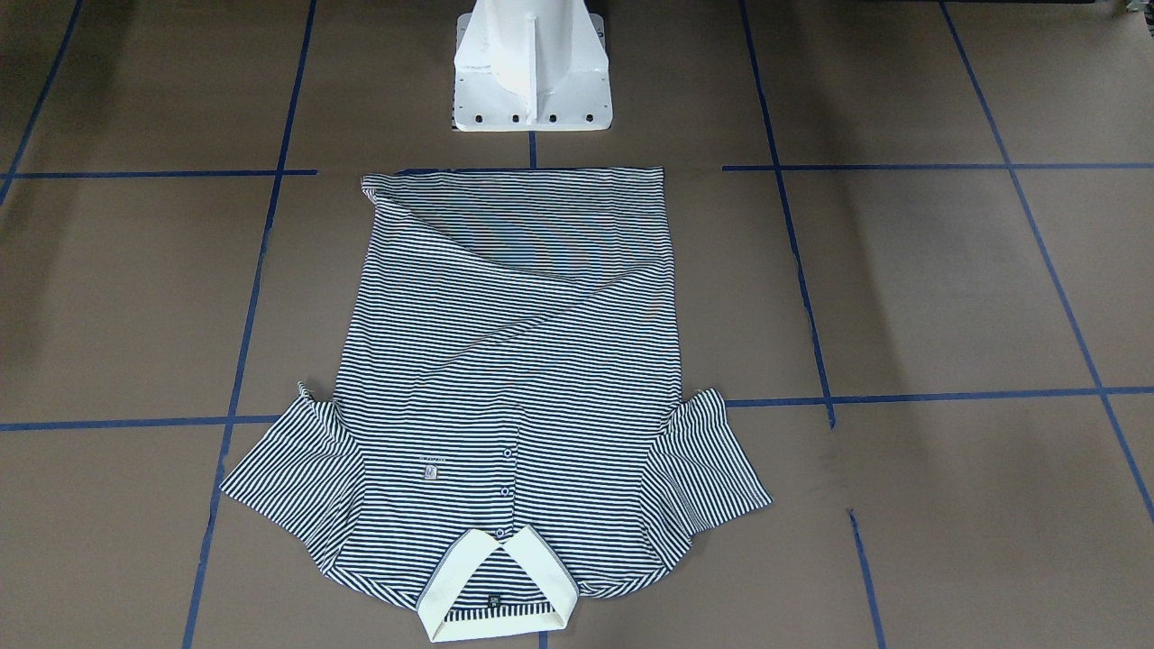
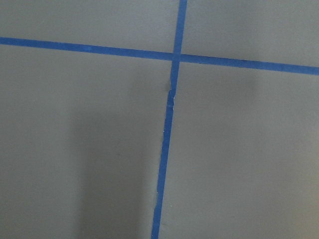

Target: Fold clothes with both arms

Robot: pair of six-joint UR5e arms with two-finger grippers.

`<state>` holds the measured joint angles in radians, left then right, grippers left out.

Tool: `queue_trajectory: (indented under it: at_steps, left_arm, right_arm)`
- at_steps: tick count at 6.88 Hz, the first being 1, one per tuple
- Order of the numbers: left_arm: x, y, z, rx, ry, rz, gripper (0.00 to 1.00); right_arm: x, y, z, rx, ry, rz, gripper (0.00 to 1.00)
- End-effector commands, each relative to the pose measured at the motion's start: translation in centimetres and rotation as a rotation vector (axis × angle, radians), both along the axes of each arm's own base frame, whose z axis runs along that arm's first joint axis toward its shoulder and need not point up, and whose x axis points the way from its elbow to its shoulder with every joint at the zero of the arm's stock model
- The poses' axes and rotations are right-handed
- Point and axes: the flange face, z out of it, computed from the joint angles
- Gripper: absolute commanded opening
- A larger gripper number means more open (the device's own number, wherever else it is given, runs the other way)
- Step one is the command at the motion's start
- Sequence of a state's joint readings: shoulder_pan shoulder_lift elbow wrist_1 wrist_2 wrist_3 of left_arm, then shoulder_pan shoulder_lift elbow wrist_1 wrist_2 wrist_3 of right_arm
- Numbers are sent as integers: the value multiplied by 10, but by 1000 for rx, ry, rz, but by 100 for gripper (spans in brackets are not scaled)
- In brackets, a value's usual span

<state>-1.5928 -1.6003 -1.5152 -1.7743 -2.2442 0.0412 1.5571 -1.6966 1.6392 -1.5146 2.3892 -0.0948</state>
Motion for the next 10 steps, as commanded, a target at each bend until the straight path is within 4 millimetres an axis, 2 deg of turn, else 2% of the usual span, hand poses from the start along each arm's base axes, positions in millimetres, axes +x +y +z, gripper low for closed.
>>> queue_trajectory:
  at_steps: [1,2,3,4,5,6,7,9,10]
  left_arm:
    - [-1,1,-1,5,0,0,100]
    - [-1,0,-3,15,-1,1,100]
    - [0,-5,-17,42,-1,3,100]
    - [2,-17,-55,119,-3,7,100]
    - [5,-30,-90,208,-6,17,100]
    - [29,-40,-87,293,-1,56,100]
    - [39,-40,-87,362,-3,73,100]
    - [47,-52,-71,327,43,95,100]
    - [57,-68,-89,320,72,89,100]
  right_arm:
    - [15,-5,-5,16,7,23,100]
    - [14,-13,-14,26,-10,33,100]
    - [13,-23,-21,28,-7,44,100]
    - [7,-56,-51,44,-10,69,100]
    - [-14,-82,-65,70,-11,35,100]
    - [-64,-121,-88,142,-26,-50,100]
    - [-103,-160,-110,116,-45,-13,100]
    - [-226,-235,-177,131,-120,33,100]
    - [-290,-242,-199,133,-123,68,100]
